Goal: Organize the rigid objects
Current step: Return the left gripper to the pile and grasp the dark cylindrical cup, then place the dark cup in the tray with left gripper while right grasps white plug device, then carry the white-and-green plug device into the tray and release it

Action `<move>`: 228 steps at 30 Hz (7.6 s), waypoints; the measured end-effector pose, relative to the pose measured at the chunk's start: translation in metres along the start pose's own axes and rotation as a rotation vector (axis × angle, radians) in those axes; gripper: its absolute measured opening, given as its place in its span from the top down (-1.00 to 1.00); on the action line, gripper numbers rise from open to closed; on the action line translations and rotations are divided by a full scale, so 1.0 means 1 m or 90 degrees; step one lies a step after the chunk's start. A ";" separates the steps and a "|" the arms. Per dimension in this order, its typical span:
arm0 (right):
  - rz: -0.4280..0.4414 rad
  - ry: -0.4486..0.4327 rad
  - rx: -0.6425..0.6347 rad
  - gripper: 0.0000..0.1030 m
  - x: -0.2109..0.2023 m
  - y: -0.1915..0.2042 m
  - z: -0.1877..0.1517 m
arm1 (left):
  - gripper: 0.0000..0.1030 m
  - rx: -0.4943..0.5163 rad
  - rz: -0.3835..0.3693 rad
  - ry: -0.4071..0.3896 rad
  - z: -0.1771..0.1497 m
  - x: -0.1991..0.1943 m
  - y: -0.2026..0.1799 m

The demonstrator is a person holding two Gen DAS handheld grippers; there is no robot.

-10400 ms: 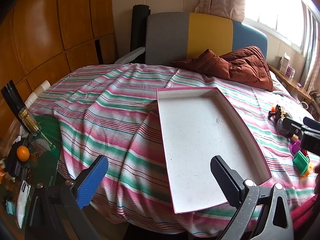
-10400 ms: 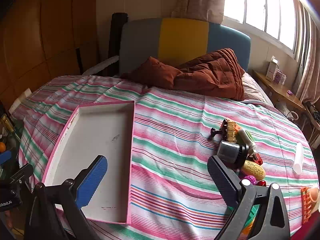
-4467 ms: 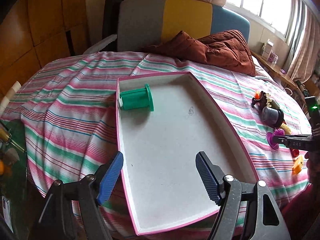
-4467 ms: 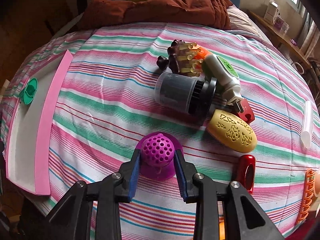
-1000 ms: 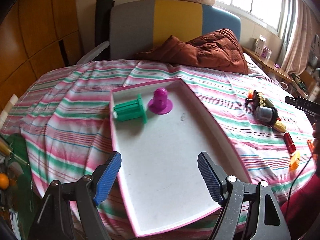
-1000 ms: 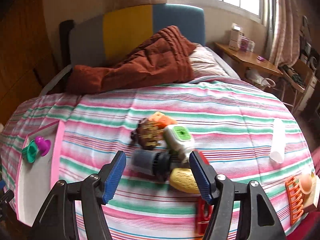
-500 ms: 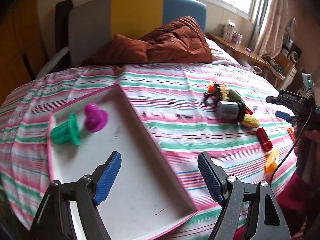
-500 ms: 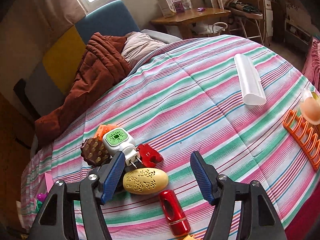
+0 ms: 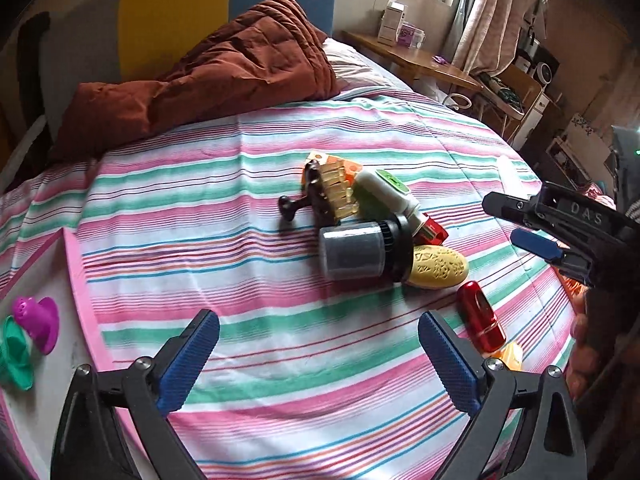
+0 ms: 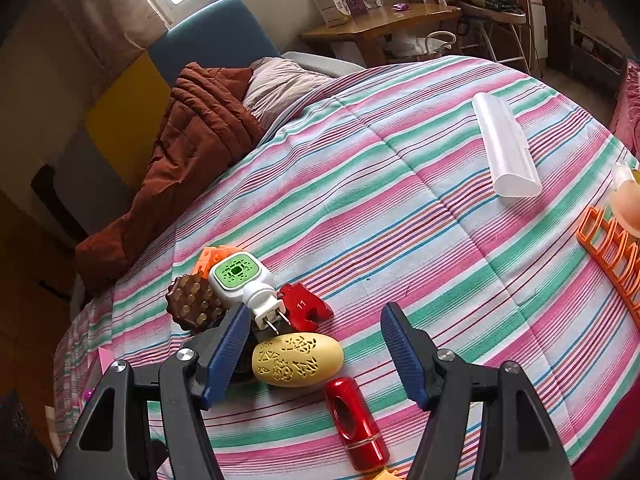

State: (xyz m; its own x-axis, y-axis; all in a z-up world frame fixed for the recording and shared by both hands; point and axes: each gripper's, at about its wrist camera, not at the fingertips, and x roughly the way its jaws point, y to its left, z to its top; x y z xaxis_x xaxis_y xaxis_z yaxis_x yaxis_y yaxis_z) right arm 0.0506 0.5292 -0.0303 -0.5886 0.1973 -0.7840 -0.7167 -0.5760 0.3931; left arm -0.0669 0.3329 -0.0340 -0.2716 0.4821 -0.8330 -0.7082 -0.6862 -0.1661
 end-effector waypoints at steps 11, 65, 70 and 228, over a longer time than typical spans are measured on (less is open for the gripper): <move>0.027 0.020 0.003 -0.35 0.006 0.001 0.001 | -0.89 0.008 -0.022 0.022 0.045 0.061 -0.025; 0.011 0.178 -0.490 -0.04 0.083 0.149 -0.061 | -0.35 -0.117 -0.008 -0.083 -0.119 -0.117 0.109; 0.007 0.180 -0.533 -0.04 0.068 0.161 -0.095 | -0.35 -0.122 0.001 -0.093 -0.126 -0.126 0.114; 0.228 0.253 -0.624 -0.03 0.059 0.370 -0.262 | -0.55 -0.299 0.284 -0.141 -0.202 -0.186 0.235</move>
State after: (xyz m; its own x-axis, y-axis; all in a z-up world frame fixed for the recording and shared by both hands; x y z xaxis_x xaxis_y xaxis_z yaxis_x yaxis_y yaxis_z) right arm -0.1514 0.1196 -0.0574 -0.4153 -0.2723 -0.8680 0.1789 -0.9600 0.2156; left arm -0.0510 -0.0281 -0.0253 -0.6345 0.1635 -0.7554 -0.1532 -0.9846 -0.0843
